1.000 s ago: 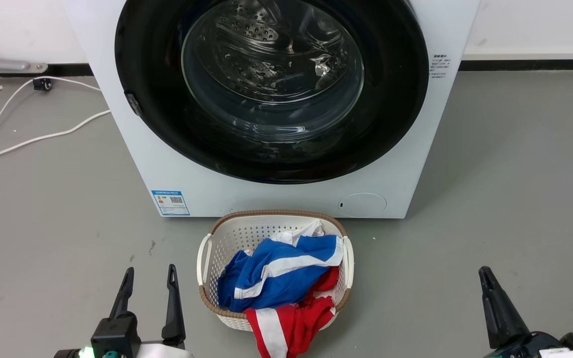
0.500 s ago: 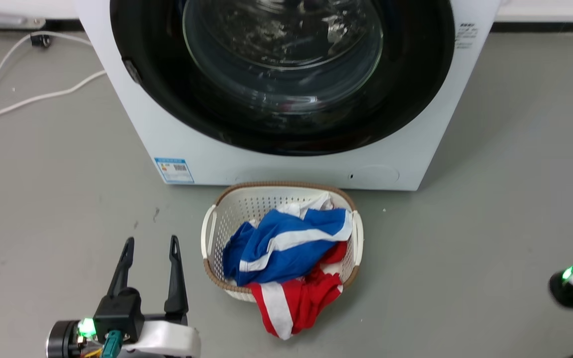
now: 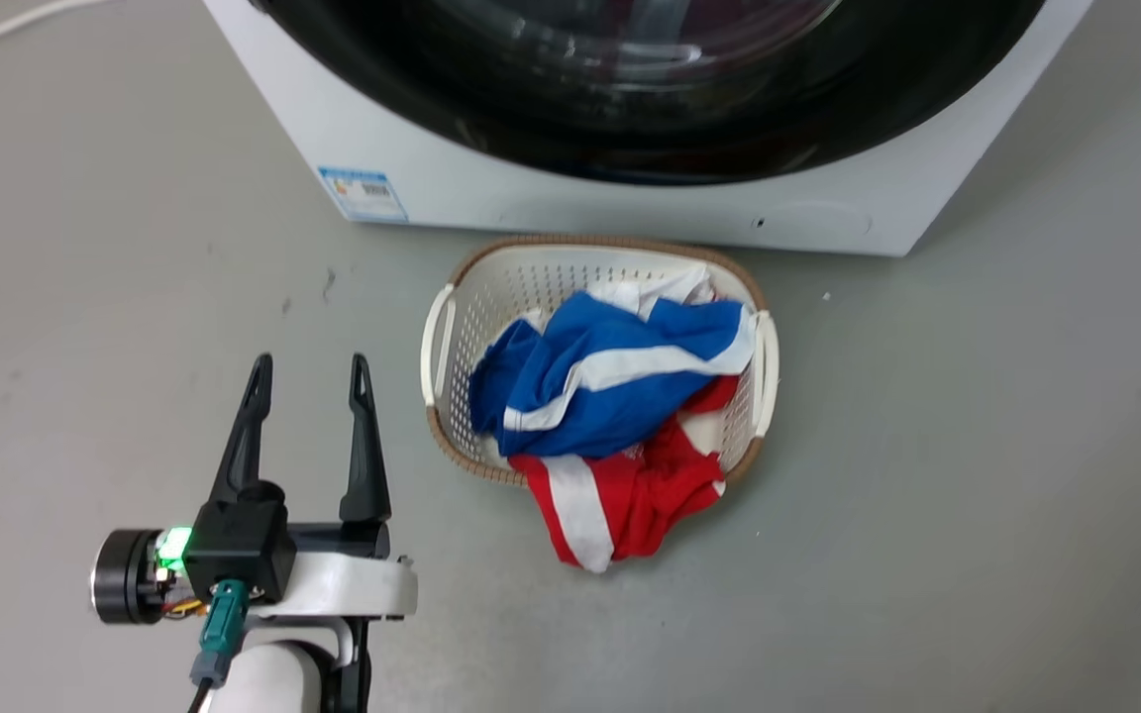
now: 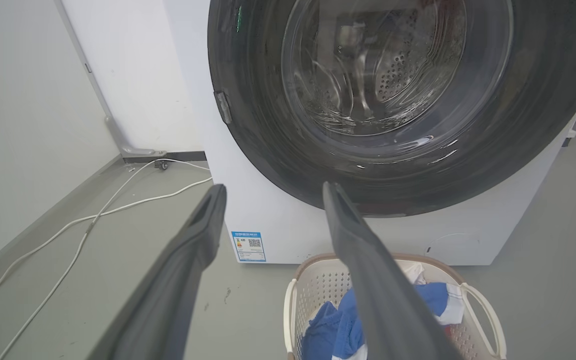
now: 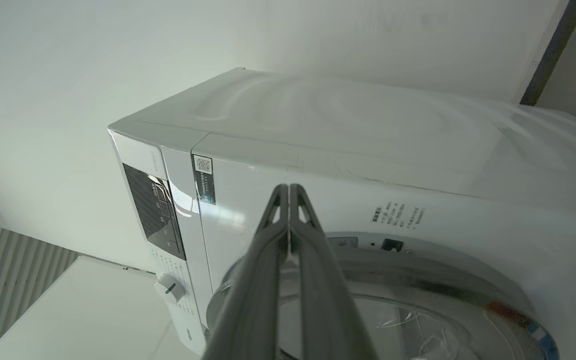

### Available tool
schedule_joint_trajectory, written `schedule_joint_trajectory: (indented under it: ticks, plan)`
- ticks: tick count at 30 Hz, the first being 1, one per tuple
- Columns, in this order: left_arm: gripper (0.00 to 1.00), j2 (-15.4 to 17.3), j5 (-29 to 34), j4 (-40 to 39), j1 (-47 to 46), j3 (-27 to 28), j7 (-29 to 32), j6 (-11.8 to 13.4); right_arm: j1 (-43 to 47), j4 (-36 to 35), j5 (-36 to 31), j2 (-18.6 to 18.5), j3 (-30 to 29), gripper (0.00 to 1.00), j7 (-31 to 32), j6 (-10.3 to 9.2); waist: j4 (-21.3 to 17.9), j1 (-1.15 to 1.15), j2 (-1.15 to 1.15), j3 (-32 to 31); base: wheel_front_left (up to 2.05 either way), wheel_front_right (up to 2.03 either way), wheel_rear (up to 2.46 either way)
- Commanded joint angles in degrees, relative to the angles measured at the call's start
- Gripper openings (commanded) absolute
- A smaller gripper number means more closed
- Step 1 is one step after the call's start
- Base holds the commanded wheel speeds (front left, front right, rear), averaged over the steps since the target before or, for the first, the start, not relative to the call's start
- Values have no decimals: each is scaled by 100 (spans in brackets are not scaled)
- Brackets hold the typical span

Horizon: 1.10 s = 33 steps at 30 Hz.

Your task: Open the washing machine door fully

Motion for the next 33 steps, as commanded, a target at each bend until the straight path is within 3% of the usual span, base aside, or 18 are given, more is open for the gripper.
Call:
schedule_joint_trajectory:
  ticks: [1,17,25,33]
  plan:
    - [100,-1,-7,-57,-156,-35,-16,37,-394,114,-86,-163,125,0,141,2,155,-1,0,420,0,0,0]
    - [100,0,-180,-127,-634,-289,-16,133,-2766,1008,-874,-880,1305,0,1030,2,481,-1,0,1269,0,0,0]
    - [100,0,-234,-132,-703,-332,-16,187,-3197,1206,-1136,-782,1781,0,1388,2,523,-1,0,1412,0,0,0]
    - [100,0,-252,-94,-759,-355,-16,209,-2989,1136,-1382,-651,2228,0,1696,2,511,-1,0,1430,0,0,0]
